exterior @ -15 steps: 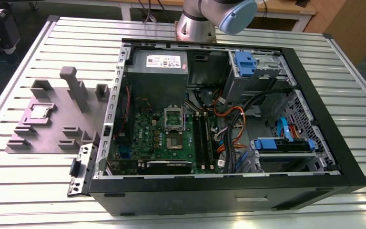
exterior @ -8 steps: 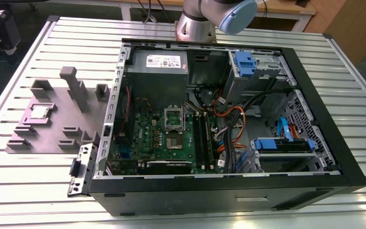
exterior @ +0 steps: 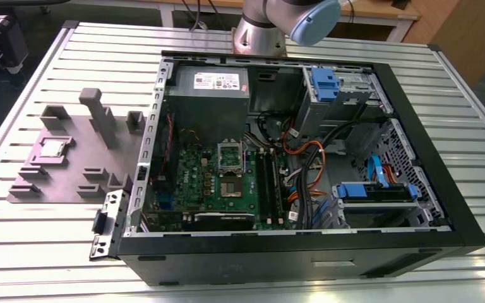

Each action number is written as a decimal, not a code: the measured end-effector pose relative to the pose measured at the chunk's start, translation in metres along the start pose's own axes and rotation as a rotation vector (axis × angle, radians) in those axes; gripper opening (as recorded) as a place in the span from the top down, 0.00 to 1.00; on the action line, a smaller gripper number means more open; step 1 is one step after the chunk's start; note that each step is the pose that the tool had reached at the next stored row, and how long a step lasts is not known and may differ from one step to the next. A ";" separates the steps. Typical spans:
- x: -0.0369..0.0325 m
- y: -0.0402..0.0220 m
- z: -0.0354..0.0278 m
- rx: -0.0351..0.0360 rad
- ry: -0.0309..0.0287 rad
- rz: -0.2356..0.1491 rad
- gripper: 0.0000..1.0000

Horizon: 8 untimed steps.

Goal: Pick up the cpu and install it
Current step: 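Pick up the cpu and move it towards the insertion slot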

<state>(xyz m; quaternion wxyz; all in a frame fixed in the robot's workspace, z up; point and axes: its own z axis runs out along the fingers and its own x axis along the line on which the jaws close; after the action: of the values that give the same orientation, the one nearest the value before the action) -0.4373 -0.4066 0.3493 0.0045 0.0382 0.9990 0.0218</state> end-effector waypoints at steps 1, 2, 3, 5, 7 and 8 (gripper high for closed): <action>0.0000 0.0000 0.0003 0.0000 0.0000 0.000 0.41; 0.0000 0.0000 0.0005 0.0000 0.0000 0.000 0.41; 0.0000 0.0000 0.0007 0.0000 0.0001 0.000 0.41; 0.0000 -0.0001 0.0012 0.0000 0.0000 0.000 0.41; 0.0000 -0.0001 0.0017 -0.0001 -0.0001 0.000 0.41; 0.0000 -0.0001 0.0018 0.0000 0.0000 0.000 0.41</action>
<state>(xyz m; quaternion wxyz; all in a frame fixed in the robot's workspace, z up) -0.4373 -0.4066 0.3475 0.0045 0.0382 0.9990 0.0219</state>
